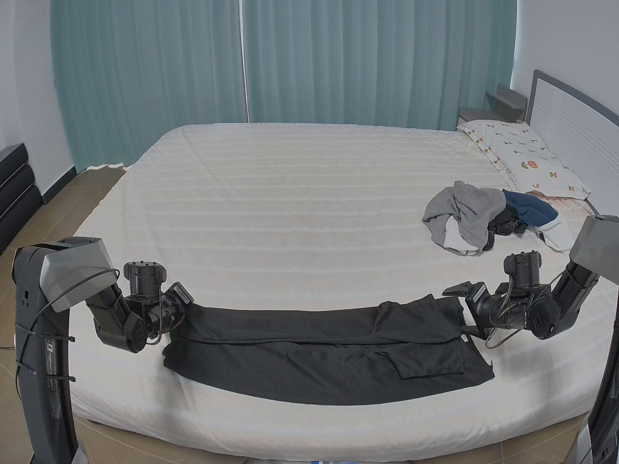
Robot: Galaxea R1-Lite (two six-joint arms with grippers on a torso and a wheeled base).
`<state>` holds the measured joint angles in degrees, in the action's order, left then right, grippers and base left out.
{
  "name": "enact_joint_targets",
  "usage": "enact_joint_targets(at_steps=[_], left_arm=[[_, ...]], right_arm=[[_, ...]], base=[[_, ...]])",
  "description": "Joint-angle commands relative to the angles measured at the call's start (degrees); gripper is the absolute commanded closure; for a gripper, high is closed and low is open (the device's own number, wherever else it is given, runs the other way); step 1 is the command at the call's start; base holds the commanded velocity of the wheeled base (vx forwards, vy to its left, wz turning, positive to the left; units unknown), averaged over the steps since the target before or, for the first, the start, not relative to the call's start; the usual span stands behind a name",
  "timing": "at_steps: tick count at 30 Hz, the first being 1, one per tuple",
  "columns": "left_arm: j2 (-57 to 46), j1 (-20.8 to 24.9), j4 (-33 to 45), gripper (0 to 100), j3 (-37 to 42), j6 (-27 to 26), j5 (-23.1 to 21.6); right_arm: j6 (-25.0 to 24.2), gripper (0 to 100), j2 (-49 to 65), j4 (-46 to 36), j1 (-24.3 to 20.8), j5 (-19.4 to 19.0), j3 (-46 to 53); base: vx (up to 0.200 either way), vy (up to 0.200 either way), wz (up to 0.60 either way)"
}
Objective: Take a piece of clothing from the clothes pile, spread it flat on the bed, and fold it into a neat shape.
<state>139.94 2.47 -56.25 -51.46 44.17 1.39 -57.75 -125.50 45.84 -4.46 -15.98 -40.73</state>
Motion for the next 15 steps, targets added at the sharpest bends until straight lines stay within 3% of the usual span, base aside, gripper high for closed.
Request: enact_joint_targets(at_steps=[1, 6, 15], left_arm=[[-1.1, 0.0, 0.0, 0, 0.4, 0.1, 0.1], [-4.1, -1.4, 0.0, 0, 2.1, 0.2, 0.0], [-10.7, -3.5, -0.9, 0, 12.1, -0.2, -2.6]], right_arm=[[-0.1, 0, 0.3, 0.0, 0.1, 0.0, 0.1], [-0.1, 0, 0.5, 0.0, 0.2, 0.0, 0.7], [-0.2, 0, 0.7, 0.0, 0.4, -0.1, 1.3]], base=[[0.000, 0.000, 0.00], [0.000, 0.000, 0.00], [0.000, 0.000, 0.00]])
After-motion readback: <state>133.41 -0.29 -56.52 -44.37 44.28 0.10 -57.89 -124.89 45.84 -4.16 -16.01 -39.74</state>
